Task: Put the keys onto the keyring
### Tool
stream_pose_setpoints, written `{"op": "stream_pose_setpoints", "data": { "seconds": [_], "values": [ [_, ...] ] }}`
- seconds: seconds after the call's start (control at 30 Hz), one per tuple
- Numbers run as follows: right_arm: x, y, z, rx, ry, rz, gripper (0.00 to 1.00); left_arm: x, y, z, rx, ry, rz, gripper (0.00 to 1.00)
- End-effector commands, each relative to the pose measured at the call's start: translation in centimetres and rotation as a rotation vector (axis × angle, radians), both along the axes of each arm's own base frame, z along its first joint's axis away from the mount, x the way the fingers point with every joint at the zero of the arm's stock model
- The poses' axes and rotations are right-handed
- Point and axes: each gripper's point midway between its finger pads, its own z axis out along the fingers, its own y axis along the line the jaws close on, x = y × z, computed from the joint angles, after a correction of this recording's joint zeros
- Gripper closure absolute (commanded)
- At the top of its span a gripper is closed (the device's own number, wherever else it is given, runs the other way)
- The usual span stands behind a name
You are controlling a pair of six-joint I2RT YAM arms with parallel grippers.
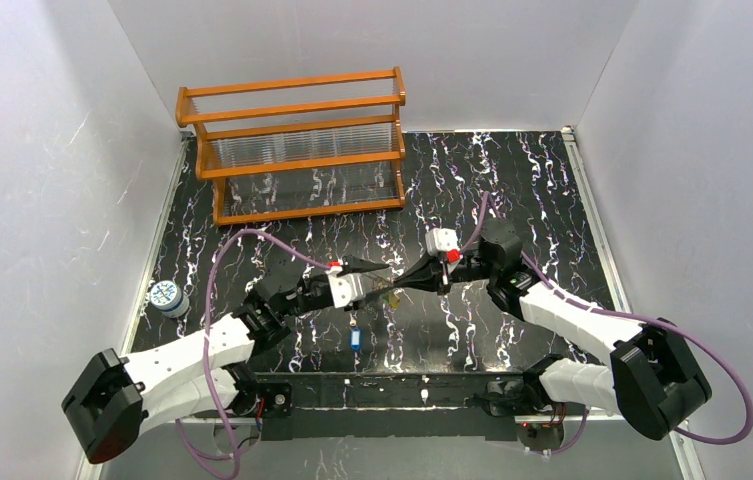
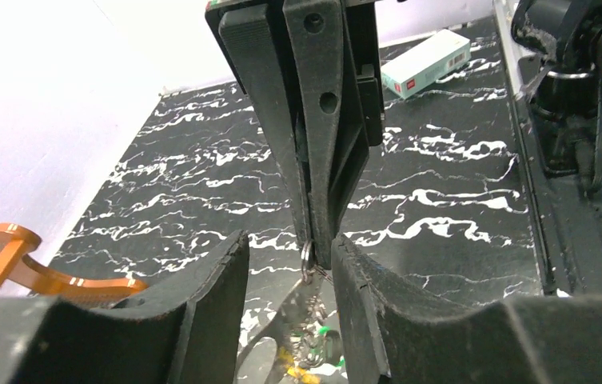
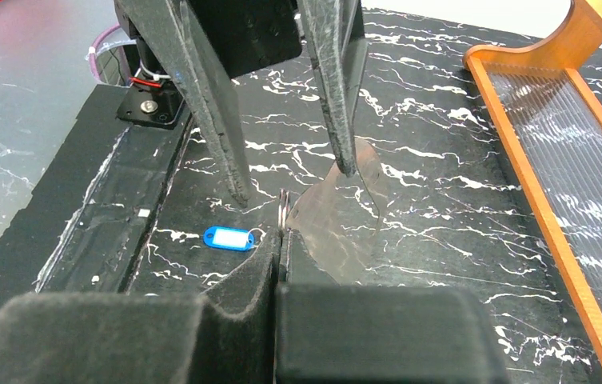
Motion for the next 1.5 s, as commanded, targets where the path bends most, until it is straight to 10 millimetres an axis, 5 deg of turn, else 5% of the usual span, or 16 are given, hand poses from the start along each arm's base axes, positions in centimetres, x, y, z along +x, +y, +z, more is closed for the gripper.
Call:
{"op": "stream_pose_setpoints", "data": {
  "seconds": [0.0, 0.27, 0.53, 0.77, 0.83, 0.93, 1.2, 1.47],
  "values": [
    [0.4, 0.4, 2.8, 0.039, -0.099, 0.010, 0.99, -0.1, 0.2, -0.1, 0.167, -0.032, -0.025, 0.61],
    [0.5, 0.4, 2.7, 0.028, -0.102, 0.011, 0.99, -0.1, -0.4, -0.4, 0.241, 0.003, -0.067, 0.74],
    [0.7, 0.3, 2.6, 0.020, -0.105, 0.004, 0.99, -0.1, -0.9, -0.5, 0.271, 0.021, -0.096, 0.74],
    [1.0, 0.4, 2.5, 0.013, -0.103, -0.007, 0.99, 0.0, -1.1, -0.1, 0.268, 0.023, -0.093, 1.00],
    [1.3, 0.4, 2.5, 0.005, -0.098, -0.026, 0.99, 0.0, -1.1, 0.1, 0.264, 0.029, -0.091, 1.00],
    [1.8, 0.4, 2.8, -0.002, -0.095, -0.052, 0.82, 0.0, -1.0, 0.2, 0.268, 0.040, -0.085, 1.00],
    [4.0, 0.0, 4.6, 0.013, -0.085, -0.218, 0.03, 1.5, 0.0, 1.9, 0.276, 0.172, 0.058, 1.00],
    [5.1, 0.0, 5.7, 0.043, -0.018, -0.290, 0.01, 3.0, 1.5, 0.5, 0.405, 0.381, 0.226, 1.00]
  ]
}}
